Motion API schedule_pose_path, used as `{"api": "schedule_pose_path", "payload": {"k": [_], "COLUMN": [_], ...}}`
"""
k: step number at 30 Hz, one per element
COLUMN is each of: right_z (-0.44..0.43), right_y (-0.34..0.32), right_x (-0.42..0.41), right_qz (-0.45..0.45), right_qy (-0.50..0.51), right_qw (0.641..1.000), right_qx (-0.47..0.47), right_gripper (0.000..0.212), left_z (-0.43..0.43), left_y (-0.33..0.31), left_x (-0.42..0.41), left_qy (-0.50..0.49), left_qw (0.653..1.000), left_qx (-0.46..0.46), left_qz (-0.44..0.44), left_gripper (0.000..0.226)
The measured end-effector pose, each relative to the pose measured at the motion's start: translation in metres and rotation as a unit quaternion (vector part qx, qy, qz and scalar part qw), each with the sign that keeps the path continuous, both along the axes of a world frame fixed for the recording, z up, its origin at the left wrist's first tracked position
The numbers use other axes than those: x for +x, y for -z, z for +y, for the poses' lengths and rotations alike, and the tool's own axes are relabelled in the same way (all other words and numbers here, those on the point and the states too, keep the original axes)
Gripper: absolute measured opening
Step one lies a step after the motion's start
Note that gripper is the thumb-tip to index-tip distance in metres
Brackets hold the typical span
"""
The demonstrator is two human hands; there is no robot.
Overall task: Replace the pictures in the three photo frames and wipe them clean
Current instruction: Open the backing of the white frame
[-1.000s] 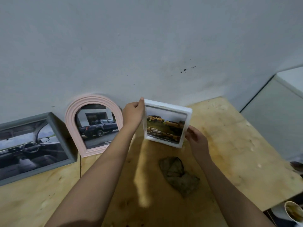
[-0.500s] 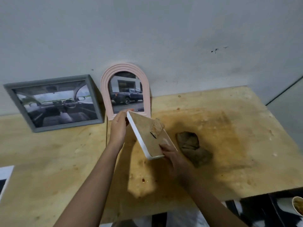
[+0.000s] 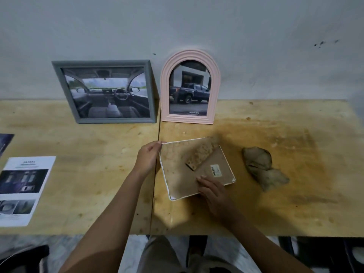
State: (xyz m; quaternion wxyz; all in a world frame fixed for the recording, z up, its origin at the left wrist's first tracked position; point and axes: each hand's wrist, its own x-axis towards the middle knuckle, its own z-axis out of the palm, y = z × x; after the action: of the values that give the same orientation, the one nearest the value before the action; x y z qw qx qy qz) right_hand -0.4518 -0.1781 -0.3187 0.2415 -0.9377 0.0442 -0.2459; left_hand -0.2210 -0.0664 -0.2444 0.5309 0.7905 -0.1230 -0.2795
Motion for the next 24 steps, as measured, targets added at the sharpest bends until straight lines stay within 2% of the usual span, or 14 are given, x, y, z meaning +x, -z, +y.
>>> {"api": "schedule_pose_path", "payload": {"k": [12, 18, 24], "right_z": [0.033, 0.027, 0.019], "right_y": [0.01, -0.009, -0.029], "right_x": [0.015, 0.016, 0.035], "right_qz": [0.065, 0.135, 0.219], "right_qy": [0.073, 0.056, 0.007], "right_qw": [0.995, 0.989, 0.975], "right_qx": [0.006, 0.034, -0.02], "right_gripper": [0.015, 0.017, 0.019], "left_z": [0.004, 0.011, 0.036], "left_y": [0.04, 0.045, 0.034], "left_x": [-0.003, -0.005, -0.027], "left_qy": [0.039, 0.095, 0.056], "left_qw": [0.991, 0.978, 0.981], "left_qx": [0.104, 0.155, 0.127], "left_qz": [-0.071, -0.1, -0.134], "left_gripper": [0.043, 0.05, 0.05]}}
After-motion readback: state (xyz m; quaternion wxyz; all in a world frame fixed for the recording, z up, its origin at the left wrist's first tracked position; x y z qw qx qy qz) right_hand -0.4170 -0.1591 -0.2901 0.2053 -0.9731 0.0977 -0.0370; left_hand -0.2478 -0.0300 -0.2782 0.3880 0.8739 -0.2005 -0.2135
